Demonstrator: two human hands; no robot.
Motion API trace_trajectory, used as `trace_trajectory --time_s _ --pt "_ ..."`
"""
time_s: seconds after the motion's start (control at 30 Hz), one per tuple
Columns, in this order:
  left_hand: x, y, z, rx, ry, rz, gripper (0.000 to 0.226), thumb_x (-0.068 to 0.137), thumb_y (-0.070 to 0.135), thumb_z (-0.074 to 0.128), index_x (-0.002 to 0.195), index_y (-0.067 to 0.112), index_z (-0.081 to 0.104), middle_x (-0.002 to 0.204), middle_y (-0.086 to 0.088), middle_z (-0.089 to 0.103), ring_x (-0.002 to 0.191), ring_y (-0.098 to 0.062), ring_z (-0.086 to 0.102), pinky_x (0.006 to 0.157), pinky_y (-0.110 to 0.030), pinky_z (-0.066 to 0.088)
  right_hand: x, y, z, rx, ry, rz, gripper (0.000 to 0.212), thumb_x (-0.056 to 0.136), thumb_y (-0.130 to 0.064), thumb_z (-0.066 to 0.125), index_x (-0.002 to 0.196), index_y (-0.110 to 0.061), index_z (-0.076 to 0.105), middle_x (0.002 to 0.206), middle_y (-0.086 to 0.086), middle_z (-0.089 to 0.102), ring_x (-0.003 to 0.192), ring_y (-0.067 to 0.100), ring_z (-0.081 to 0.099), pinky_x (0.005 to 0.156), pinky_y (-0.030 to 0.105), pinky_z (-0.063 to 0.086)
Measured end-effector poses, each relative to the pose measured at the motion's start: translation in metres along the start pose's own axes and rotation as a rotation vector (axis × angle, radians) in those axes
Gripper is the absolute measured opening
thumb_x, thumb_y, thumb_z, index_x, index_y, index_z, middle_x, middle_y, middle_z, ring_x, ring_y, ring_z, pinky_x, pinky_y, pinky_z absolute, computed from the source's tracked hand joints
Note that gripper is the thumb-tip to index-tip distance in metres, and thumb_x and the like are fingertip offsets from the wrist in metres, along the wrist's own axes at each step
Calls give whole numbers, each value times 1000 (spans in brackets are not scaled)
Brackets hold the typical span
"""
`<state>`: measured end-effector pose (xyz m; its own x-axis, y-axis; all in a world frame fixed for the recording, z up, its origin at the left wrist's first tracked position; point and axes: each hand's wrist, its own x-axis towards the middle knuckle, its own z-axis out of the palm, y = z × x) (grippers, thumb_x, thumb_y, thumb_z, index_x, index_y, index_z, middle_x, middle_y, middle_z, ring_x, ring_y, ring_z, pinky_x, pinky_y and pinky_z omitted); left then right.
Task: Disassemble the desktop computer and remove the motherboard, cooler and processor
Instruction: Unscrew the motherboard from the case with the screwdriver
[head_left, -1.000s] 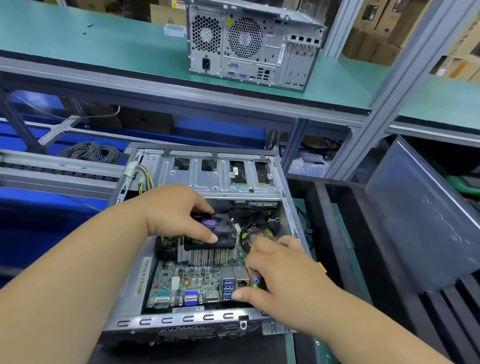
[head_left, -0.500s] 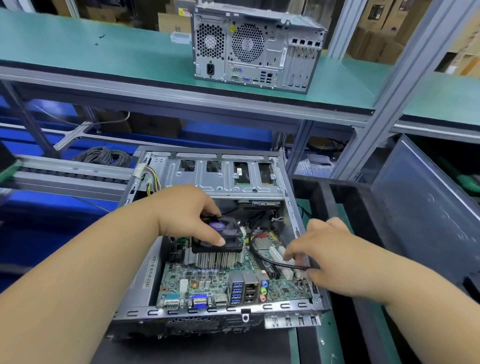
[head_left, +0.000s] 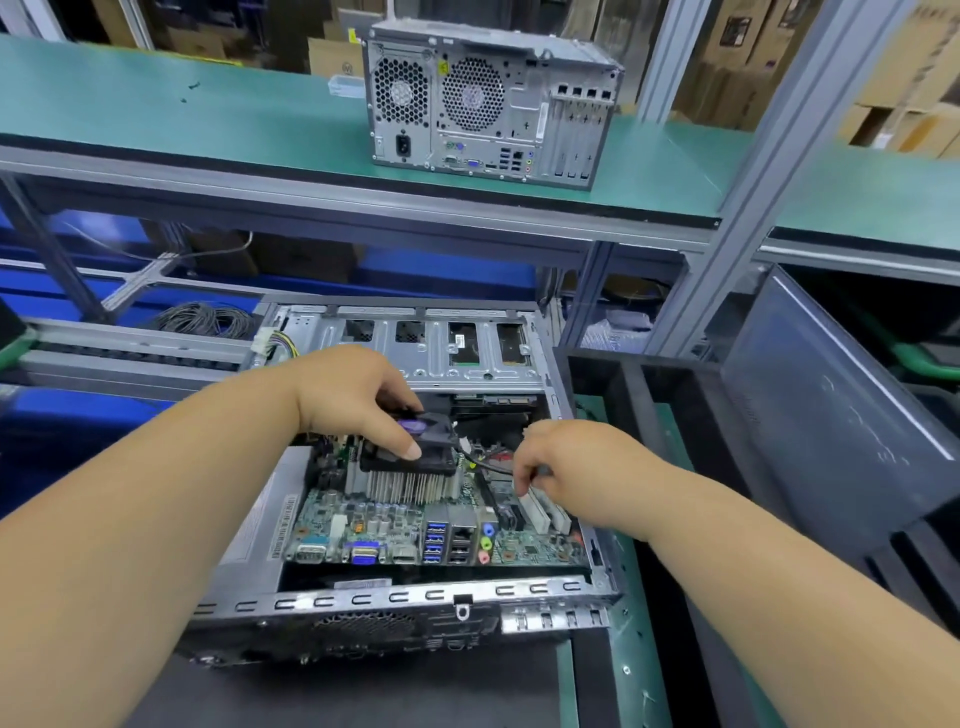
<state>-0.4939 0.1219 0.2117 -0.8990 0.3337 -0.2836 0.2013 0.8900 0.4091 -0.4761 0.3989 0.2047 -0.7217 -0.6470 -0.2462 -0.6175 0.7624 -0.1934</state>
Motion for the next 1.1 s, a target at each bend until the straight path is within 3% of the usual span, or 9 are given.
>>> trace_trajectory --time_s 0.17,0.3,0.53,0.67,0.77,0.93,1.03,1.1 --pt "3 1 -9 42 -16 14 52 62 60 82 107 38 72 85 27 69 78 8 62 73 -18 46 2 0 4 60 117 -24 32 93 -8 49 96 -31 70 105 -15 55 91 13 57 81 33 49" --pt "6 5 -18 83 -59 24 47 60 60 83 103 42 71 76 34 65 69 16 58 67 -14 40 7 1 5 120 223 -26 33 90 -5 48 92 -30 71 106 -13 60 94 14 58 84 35 49" --pt "4 9 -22 92 -96 45 49 58 64 81 100 40 72 79 25 70 68 5 62 68 -21 47 14 -6 23 305 331 0 28 95 -12 54 103 -33 71 107 -14 59 98 8 57 89 31 48" --pt "2 10 -23 98 -113 14 53 56 67 78 103 41 71 83 26 71 75 3 64 77 -25 52 12 -11 26 454 124 6 27 101 -27 49 122 -28 64 116 -9 53 104 11 53 91 27 41" --pt "3 12 -22 43 -129 -24 50 62 57 82 107 37 72 89 23 72 85 -1 66 85 -23 51 2 -9 14 447 -82 -42 45 97 -46 49 139 -29 50 133 -7 45 118 12 47 98 29 37" --pt "9 16 -24 28 -158 -91 53 66 51 83 115 33 71 99 24 69 92 2 62 87 -18 45 -13 -13 4 485 -293 -82 75 78 -64 67 142 -37 39 144 -9 31 129 14 40 110 36 36" --pt "12 19 -22 41 -168 -125 50 68 52 82 112 32 72 98 25 66 93 -1 60 92 -23 44 -14 -31 19 288 -133 -18 86 65 -75 69 134 -35 39 139 -8 36 126 17 41 106 40 39" --pt "13 21 -22 47 -159 -145 51 66 56 81 110 33 71 98 25 65 94 -2 60 91 -25 44 -13 -44 32 192 64 -4 71 66 -72 68 119 -32 44 130 -7 41 114 20 47 95 39 43"
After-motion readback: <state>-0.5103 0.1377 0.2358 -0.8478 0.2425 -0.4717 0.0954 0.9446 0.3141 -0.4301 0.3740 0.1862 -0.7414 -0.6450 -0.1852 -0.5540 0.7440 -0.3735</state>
